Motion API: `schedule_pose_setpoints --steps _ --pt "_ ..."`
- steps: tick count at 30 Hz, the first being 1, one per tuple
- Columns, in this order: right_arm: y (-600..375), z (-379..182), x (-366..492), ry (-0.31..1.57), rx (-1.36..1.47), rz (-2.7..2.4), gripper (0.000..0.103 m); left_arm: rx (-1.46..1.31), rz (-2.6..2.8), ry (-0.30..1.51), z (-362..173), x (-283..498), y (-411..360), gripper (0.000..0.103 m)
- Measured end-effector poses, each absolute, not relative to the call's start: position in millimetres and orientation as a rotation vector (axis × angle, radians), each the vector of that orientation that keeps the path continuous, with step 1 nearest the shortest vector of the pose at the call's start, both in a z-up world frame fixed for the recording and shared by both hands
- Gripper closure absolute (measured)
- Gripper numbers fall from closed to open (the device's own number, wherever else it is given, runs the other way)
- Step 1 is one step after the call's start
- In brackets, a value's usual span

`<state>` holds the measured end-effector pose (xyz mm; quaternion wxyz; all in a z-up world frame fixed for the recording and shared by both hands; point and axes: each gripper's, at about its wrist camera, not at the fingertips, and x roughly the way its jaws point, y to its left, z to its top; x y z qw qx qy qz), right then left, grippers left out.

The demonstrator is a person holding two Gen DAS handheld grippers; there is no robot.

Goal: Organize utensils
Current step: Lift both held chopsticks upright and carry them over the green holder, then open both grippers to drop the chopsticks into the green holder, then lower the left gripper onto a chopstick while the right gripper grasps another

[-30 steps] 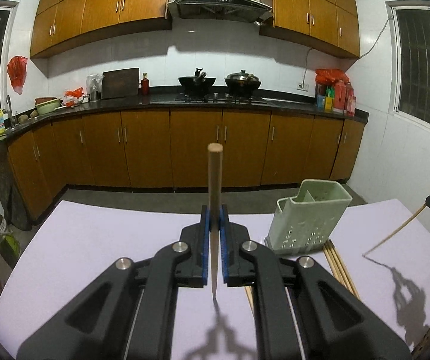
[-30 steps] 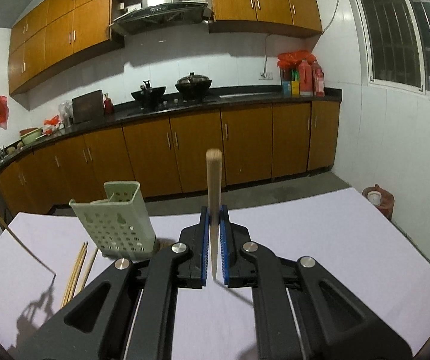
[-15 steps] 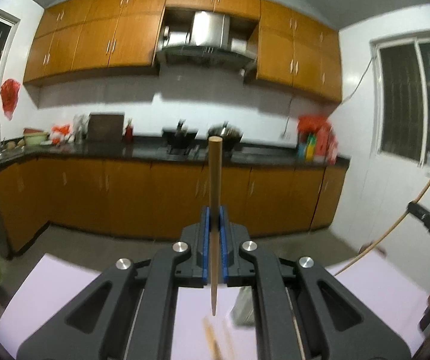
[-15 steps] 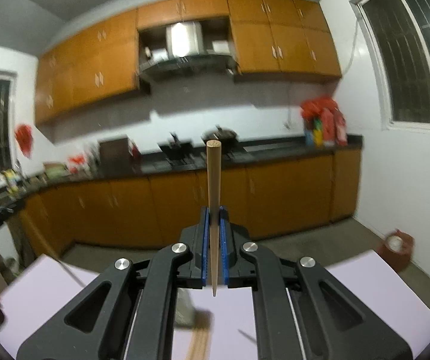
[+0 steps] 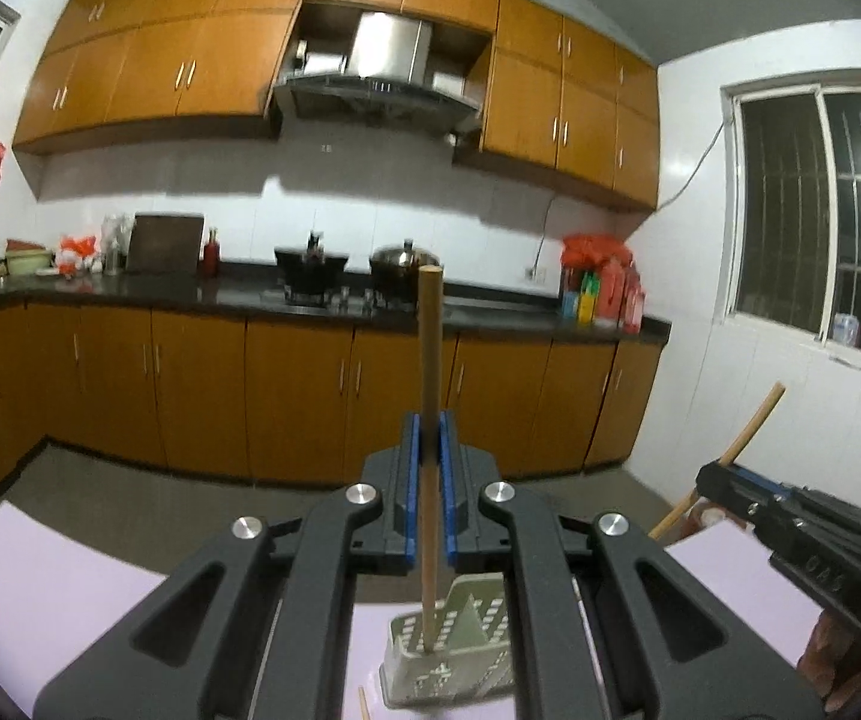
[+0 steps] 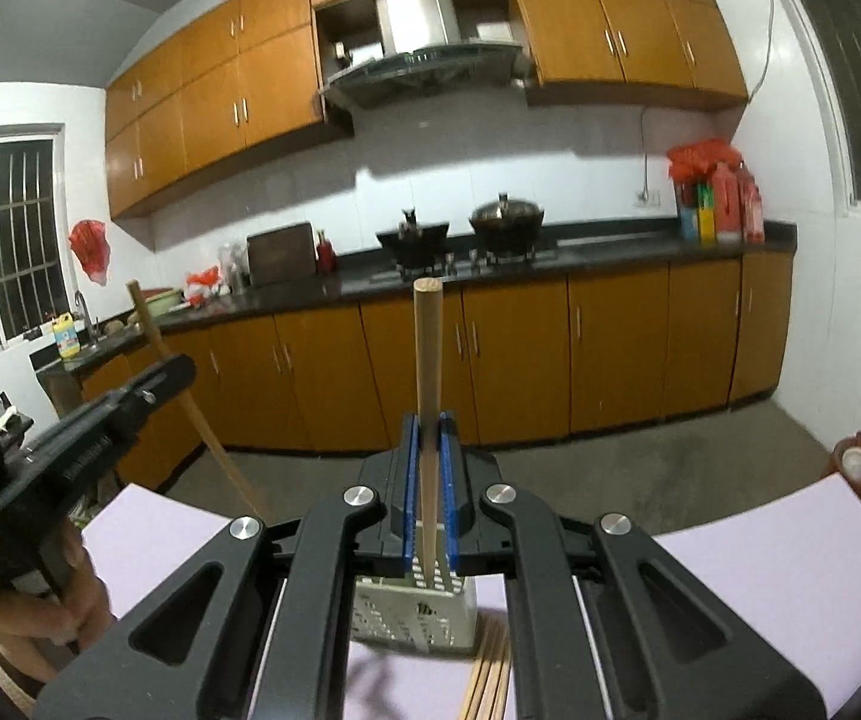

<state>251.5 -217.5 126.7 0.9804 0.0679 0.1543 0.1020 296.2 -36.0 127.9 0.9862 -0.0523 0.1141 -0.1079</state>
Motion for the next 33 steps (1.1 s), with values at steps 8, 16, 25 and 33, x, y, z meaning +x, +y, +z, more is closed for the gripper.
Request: schedule_pose_setpoints --steps 8,16,25,33 --pt "-215.9 113.5 250.9 0.366 0.144 0.211 0.088 -0.135 -0.208 0.302 98.2 310.7 -33.6 0.088" --pt "-232.3 138.2 221.9 0.283 0.152 0.175 0.066 -0.179 -0.191 0.249 121.5 272.3 -5.7 0.066" --pt "-268.6 72.6 184.5 0.463 0.169 0.067 0.066 -0.204 -0.081 0.354 78.8 206.0 46.5 0.059" --pt "-239.5 -67.0 188.0 0.866 0.171 0.159 0.087 -0.208 -0.091 0.704 -35.1 196.8 60.5 0.073"
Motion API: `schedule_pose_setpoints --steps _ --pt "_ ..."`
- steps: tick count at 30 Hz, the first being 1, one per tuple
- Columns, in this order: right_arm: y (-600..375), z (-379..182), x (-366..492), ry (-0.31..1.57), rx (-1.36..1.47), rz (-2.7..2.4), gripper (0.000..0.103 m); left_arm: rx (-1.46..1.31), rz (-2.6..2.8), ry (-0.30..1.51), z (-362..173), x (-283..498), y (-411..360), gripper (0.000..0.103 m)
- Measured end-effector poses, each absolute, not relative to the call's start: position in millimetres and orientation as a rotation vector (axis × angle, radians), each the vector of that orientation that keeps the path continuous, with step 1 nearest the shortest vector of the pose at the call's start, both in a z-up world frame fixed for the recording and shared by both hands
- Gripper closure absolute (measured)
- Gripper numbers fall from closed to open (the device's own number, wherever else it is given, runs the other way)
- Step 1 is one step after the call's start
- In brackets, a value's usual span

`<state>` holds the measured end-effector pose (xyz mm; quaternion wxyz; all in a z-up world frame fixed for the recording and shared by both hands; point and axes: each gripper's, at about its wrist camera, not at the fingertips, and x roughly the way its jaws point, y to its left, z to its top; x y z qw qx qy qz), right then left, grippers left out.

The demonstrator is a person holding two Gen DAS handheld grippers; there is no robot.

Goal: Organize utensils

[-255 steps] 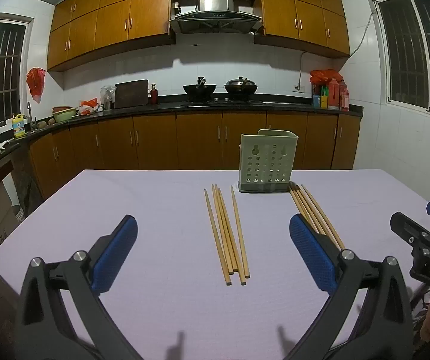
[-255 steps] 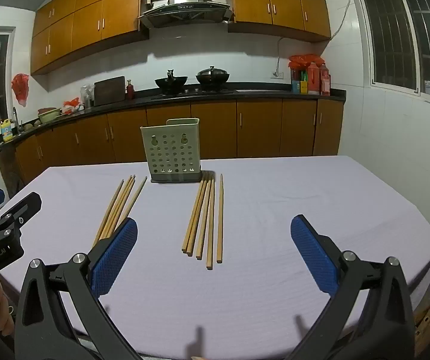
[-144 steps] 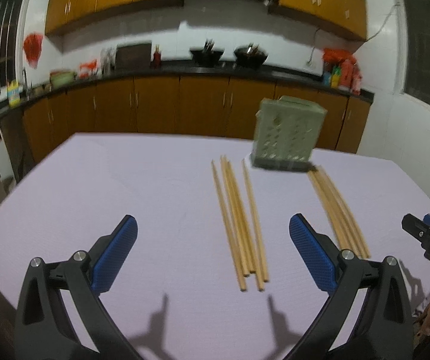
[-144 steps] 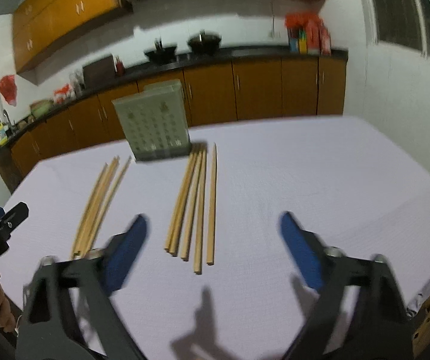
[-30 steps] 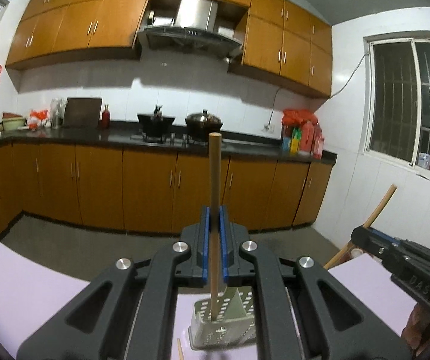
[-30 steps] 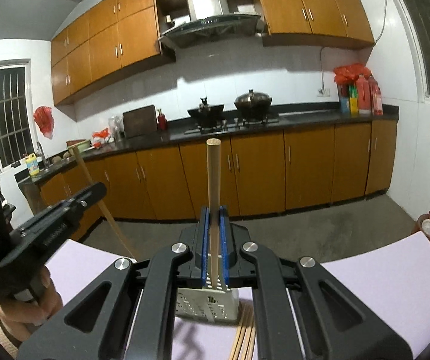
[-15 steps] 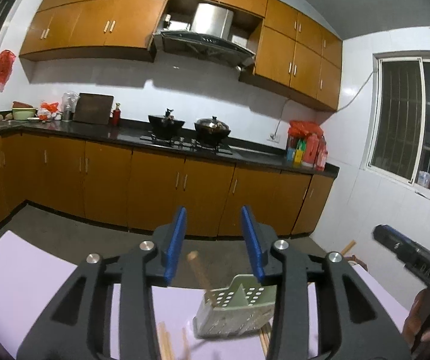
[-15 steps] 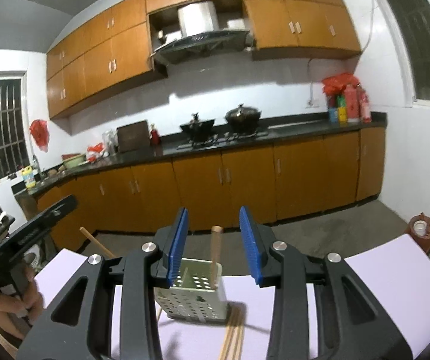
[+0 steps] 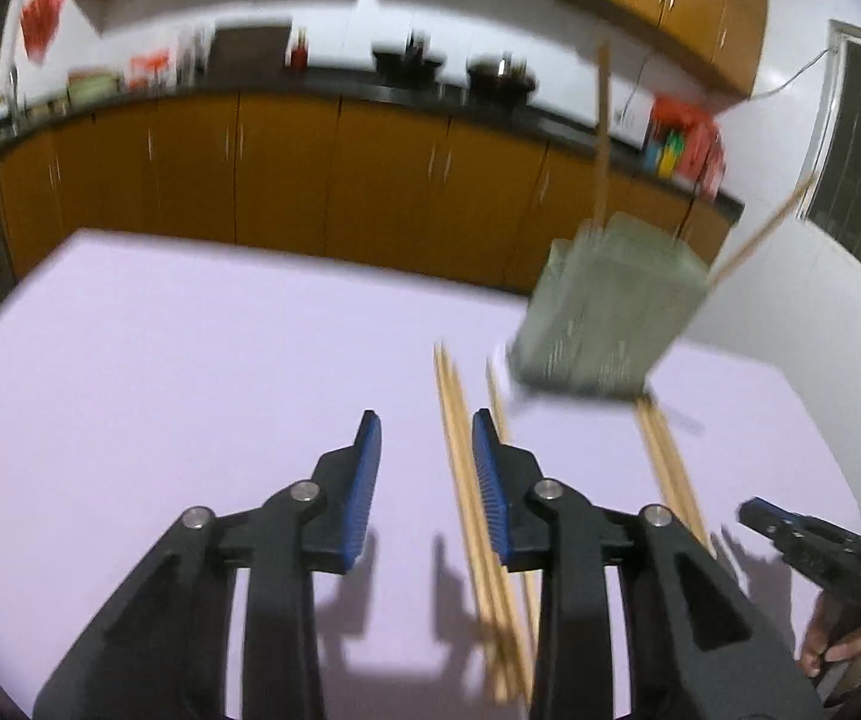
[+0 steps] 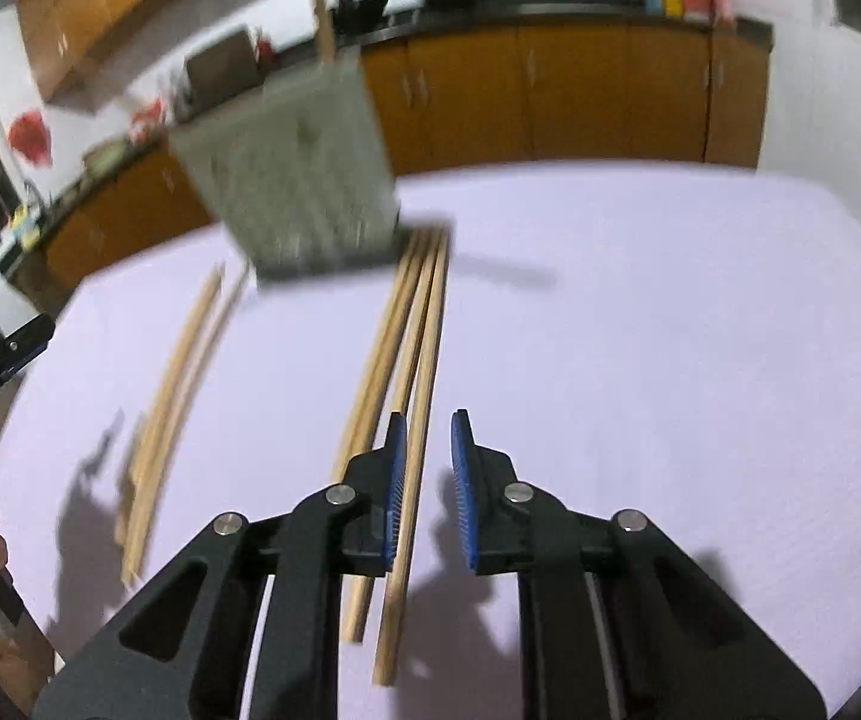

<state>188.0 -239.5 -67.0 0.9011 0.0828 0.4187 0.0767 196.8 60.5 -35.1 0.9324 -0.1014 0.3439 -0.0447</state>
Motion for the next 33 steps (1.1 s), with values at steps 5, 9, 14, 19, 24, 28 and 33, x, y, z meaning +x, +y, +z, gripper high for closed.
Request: schedule_pose_setpoints --steps 5,9,14,19,24,28,33 --pt "-227.9 -87.4 188.5 0.901 0.164 0.161 0.088 -0.218 -0.115 0.792 -70.9 187.2 58.1 0.074" --pt "-222.0 -88.3 187.3 0.89 0.101 0.121 0.095 -0.216 -0.14 0.826 -87.1 183.6 52.2 0.076" --pt "-247.6 -88.1 188.7 0.873 0.146 0.011 0.095 -0.193 -0.176 0.853 -91.7 186.8 32.6 0.082" --pt "-253.0 -90.4 187.0 0.868 0.143 0.007 0.095 -0.152 -0.184 0.88 -96.6 191.8 20.6 0.087" --pt "-253.3 -89.3 186.3 0.866 0.137 0.009 0.095 -0.073 -0.147 0.889 -100.6 193.6 11.9 0.09" --pt "-255.8 -89.9 188.5 0.863 0.128 -0.014 0.095 -0.05 -0.123 0.894 -102.9 196.6 12.2 0.093" --pt "-250.9 -90.3 188.3 0.866 0.135 0.019 0.095 -0.045 -0.103 0.893 -102.3 201.5 8.7 0.092"
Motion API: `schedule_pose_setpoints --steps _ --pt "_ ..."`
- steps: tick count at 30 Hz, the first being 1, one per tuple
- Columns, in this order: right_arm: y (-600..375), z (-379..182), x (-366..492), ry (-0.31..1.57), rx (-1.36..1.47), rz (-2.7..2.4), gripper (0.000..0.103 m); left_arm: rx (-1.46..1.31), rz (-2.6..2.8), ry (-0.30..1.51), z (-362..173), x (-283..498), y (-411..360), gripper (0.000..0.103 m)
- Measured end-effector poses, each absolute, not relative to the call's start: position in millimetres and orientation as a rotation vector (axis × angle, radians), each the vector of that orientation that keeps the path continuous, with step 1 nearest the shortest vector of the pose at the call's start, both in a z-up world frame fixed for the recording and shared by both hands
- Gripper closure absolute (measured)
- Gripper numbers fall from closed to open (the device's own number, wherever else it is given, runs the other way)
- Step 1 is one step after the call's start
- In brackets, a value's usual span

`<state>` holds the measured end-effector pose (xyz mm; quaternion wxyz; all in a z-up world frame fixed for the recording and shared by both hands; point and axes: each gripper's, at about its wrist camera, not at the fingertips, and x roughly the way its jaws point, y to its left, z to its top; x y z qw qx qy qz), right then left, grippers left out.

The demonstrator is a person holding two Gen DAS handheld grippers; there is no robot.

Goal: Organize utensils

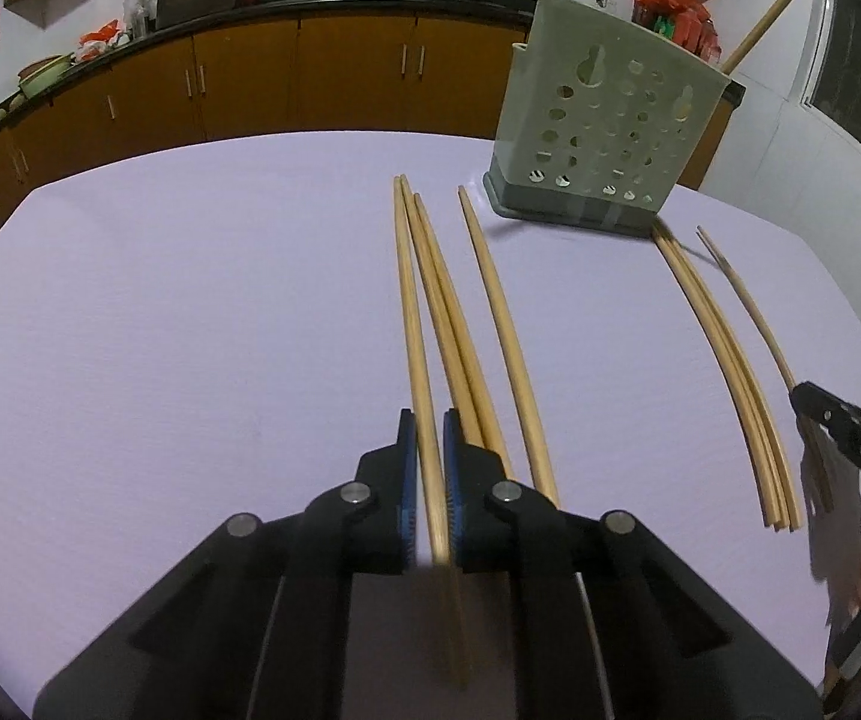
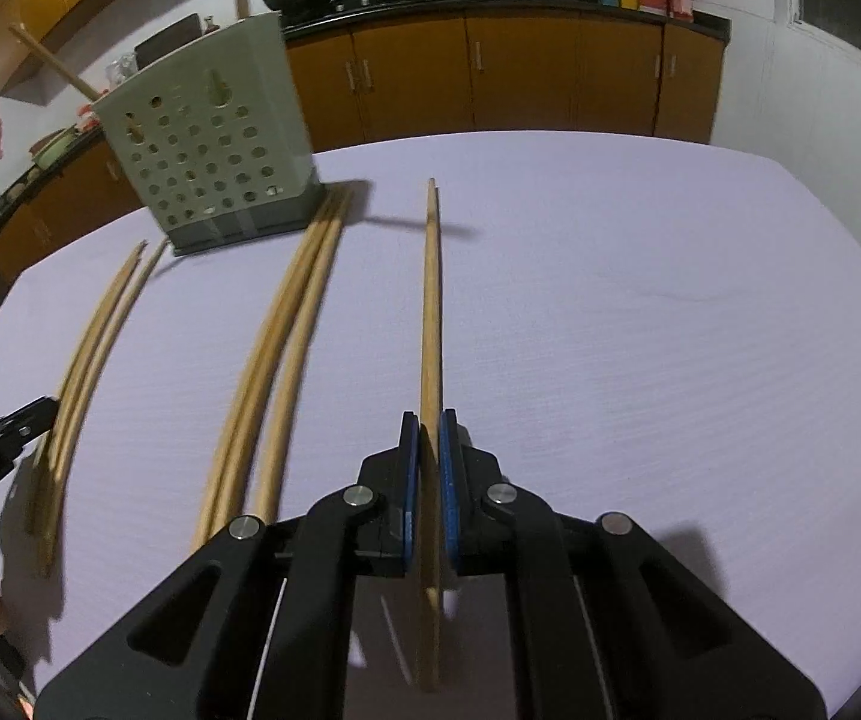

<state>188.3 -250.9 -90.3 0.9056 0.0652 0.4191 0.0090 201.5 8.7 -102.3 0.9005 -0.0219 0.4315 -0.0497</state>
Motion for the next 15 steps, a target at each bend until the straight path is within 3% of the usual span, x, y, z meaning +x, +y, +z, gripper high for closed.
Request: schedule_pose_setpoints --steps 15 --pt "-261.6 -90.6 193.3 0.852 0.106 -0.012 0.095 -0.102 0.003 0.877 -100.9 205.4 49.4 0.094"
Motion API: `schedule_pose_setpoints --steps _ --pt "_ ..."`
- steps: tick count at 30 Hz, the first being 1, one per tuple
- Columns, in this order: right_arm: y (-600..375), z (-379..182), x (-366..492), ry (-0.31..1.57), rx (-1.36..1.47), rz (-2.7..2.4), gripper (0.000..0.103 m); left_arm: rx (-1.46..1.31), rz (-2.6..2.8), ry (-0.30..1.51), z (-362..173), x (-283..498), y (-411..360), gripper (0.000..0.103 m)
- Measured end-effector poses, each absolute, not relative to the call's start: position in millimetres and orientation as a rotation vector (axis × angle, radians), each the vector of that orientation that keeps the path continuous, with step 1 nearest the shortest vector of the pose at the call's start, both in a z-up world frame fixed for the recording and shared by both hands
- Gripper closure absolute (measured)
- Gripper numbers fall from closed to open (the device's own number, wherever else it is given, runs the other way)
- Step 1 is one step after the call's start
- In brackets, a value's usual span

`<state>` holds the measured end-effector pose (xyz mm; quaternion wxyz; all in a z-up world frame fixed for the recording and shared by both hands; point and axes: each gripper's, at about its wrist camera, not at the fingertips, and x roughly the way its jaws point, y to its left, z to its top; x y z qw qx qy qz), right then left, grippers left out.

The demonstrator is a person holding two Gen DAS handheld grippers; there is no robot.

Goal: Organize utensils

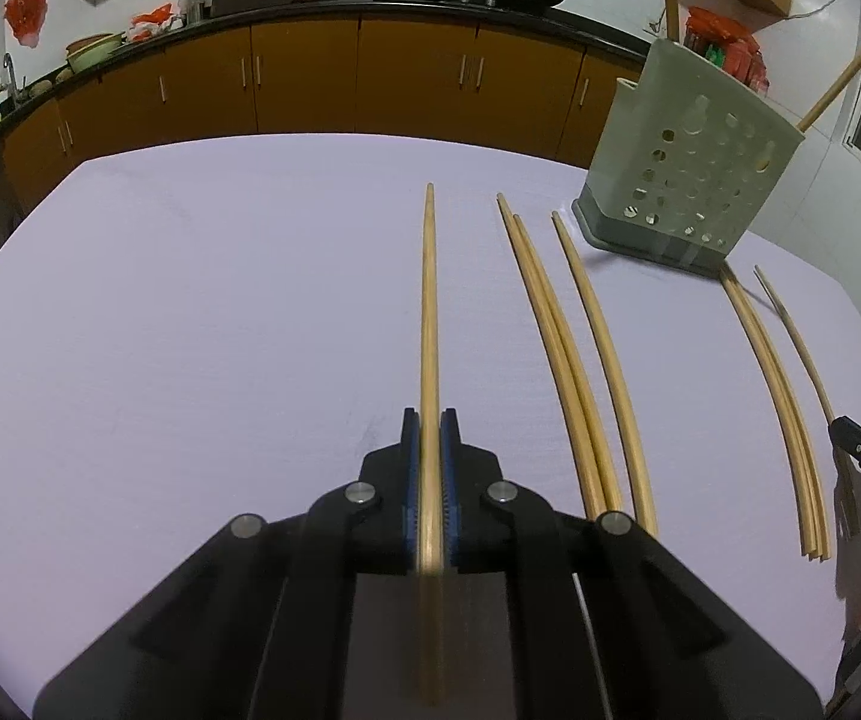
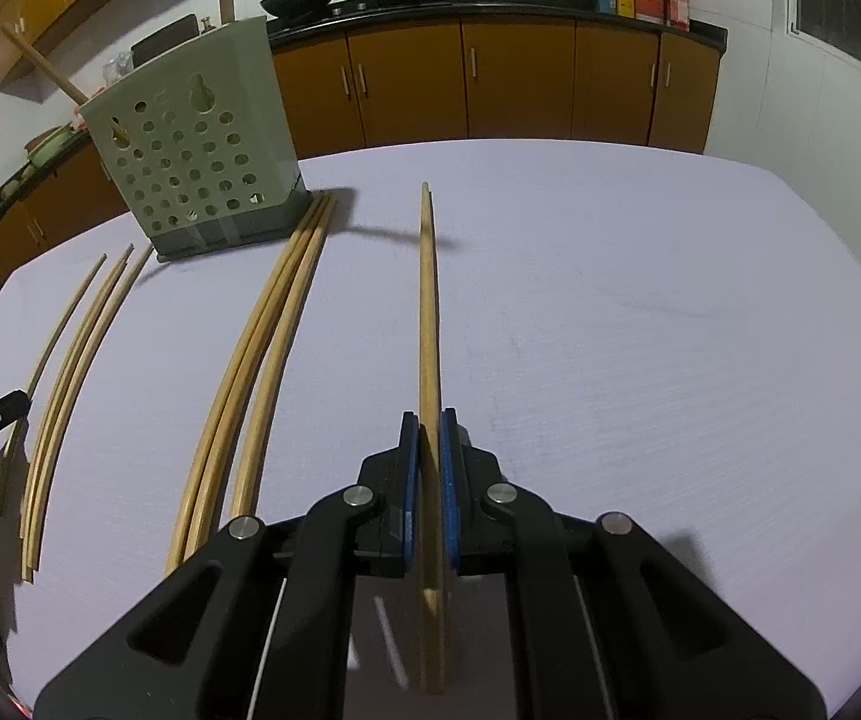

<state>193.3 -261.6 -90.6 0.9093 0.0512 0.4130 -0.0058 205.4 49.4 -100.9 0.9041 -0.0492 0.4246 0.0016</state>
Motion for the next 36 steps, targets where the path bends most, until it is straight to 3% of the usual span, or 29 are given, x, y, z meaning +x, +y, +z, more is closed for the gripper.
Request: schedule_pose_setpoints --steps 36 --pt "-259.7 -91.5 193.1 0.854 0.088 -0.02 0.094 -0.146 -0.017 0.875 -102.2 206.1 53.1 0.092"
